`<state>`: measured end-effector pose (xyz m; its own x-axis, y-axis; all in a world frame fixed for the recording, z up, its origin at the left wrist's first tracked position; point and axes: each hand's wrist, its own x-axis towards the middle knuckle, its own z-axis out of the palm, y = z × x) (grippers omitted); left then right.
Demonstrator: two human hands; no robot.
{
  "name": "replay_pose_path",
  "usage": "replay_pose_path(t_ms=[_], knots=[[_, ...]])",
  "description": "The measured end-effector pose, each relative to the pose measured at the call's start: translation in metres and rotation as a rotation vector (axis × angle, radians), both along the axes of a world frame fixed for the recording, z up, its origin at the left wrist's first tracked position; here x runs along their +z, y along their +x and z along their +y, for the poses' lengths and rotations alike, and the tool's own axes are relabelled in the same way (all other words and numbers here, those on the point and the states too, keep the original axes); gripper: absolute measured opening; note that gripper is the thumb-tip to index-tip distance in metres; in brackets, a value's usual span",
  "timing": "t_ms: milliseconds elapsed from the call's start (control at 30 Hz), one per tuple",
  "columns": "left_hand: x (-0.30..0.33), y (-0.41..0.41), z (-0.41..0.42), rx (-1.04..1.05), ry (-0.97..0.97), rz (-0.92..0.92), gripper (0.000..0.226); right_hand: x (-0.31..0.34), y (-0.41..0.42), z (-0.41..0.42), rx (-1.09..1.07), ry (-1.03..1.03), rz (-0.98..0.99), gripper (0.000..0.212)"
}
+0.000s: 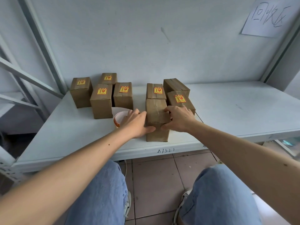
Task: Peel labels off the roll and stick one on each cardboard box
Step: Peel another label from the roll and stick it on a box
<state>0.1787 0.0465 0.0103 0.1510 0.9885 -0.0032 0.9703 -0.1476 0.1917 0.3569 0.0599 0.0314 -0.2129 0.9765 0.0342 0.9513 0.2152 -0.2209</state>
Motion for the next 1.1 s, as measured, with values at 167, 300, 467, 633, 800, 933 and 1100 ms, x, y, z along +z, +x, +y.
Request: replay_pose_path(t_ms=[167, 300, 467, 633, 800, 933, 1100], knots=[[-0.012, -0.015, 0.011, -0.015, 0.008, -0.091, 0.085, 0.001, -0.002, 0.011, -0.012, 0.059, -0.114, 0.070], [-0.012, -0.043, 0.012, 0.004, 0.055, -0.183, 0.097, 0.003, -0.003, 0.010, -0.015, 0.064, -0.149, 0.079], [0.000, -0.090, 0.009, -0.049, -0.109, -0.348, 0.071, 0.012, -0.025, 0.002, 0.031, 0.220, -0.043, 0.062], [-0.006, -0.118, 0.015, -0.216, -0.076, -0.120, 0.051, 0.012, -0.054, -0.005, 0.252, 0.359, -0.005, 0.028], [-0.010, -0.124, 0.028, -0.383, 0.204, -0.026, 0.023, 0.001, -0.073, -0.007, 0.371, 0.366, 0.038, 0.014], [-0.003, -0.120, 0.034, -0.372, 0.184, -0.228, 0.014, -0.004, -0.084, -0.004, 0.348, 0.255, 0.140, 0.010], [0.009, -0.116, 0.032, -0.277, 0.087, -0.532, 0.016, -0.008, -0.098, 0.008, 0.252, 0.204, 0.300, 0.021]])
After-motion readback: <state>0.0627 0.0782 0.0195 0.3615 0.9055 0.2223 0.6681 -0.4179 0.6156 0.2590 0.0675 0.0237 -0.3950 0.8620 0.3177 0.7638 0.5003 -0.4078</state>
